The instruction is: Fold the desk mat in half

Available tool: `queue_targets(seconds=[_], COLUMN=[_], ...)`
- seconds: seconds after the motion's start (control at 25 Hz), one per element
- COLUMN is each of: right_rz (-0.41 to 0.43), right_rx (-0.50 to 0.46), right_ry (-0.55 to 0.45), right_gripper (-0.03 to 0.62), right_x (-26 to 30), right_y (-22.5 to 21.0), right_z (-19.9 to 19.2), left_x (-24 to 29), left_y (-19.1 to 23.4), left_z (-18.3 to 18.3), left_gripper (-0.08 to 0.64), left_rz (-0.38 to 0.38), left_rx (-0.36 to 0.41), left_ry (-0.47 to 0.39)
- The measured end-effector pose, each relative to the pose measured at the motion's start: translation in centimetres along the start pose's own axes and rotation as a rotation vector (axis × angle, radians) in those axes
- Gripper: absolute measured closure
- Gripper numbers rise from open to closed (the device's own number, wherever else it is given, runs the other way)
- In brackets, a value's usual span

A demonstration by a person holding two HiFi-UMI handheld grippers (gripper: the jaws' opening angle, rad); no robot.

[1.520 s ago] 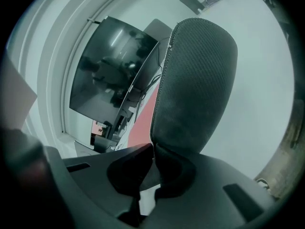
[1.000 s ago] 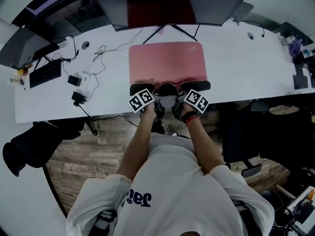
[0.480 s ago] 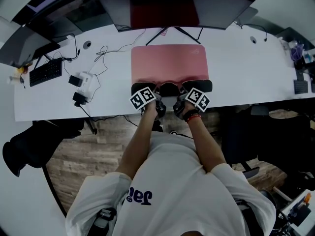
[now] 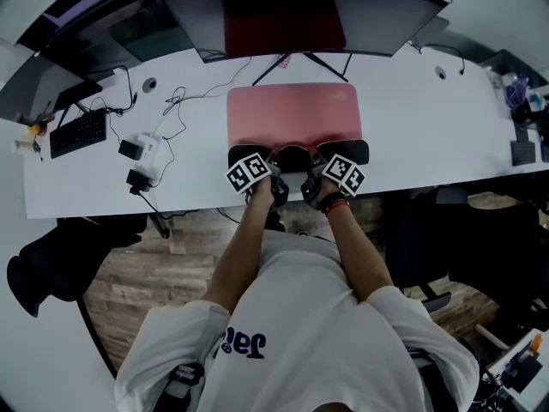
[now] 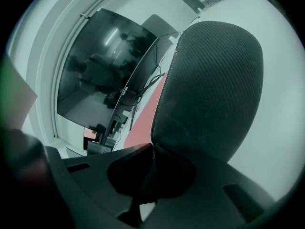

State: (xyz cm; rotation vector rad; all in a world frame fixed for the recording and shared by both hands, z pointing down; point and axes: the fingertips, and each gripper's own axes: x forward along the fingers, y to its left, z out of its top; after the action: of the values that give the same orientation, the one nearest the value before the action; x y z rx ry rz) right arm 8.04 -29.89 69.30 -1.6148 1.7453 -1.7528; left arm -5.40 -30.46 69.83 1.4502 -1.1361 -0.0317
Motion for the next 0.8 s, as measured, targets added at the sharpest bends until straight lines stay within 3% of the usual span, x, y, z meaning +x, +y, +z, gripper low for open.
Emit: queue_targets(seconds=[0.8], right_rz=[-0.009], right_rx=[0.009], right_ry=[-0.029], right_gripper=[0.558], right_x=[2.8], right_y=[1.5], right_z=[2.6], left_x=[2.5], left_y=[-1.2], left_z=[3.3], left_gripper=[0.531], left_rz=[-0.018], left_rx=[-0.011], left_ry=[0.009])
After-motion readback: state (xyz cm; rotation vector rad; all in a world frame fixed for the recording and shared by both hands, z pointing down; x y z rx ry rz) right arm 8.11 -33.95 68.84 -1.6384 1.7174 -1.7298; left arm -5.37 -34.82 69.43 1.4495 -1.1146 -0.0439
